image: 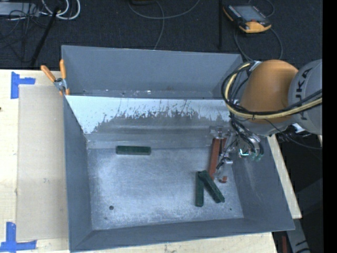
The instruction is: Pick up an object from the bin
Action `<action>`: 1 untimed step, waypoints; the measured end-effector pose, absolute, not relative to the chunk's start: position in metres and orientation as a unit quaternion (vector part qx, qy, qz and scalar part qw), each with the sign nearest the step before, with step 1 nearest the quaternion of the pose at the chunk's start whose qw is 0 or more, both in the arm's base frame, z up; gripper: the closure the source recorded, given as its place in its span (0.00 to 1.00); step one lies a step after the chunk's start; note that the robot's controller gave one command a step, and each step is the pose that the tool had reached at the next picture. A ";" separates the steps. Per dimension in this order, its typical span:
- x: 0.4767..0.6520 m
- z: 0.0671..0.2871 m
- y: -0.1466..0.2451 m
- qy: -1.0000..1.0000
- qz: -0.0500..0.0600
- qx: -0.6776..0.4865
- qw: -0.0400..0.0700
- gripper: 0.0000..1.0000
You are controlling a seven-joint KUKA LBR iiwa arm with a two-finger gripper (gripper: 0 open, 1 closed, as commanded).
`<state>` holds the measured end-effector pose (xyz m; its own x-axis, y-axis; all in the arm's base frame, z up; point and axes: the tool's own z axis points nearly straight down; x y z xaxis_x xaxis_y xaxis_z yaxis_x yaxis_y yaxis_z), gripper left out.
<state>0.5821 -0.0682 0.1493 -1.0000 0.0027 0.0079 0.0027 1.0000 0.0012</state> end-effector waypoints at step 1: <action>0.505 0.065 -0.081 -0.999 -0.001 0.032 0.007 0.00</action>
Offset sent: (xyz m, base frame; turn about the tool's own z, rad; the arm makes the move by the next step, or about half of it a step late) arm -0.0720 -0.0127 -0.0793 -0.0692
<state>0.5053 -0.0805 0.0650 -0.9978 -0.0646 0.0132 -0.0646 0.9979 0.0029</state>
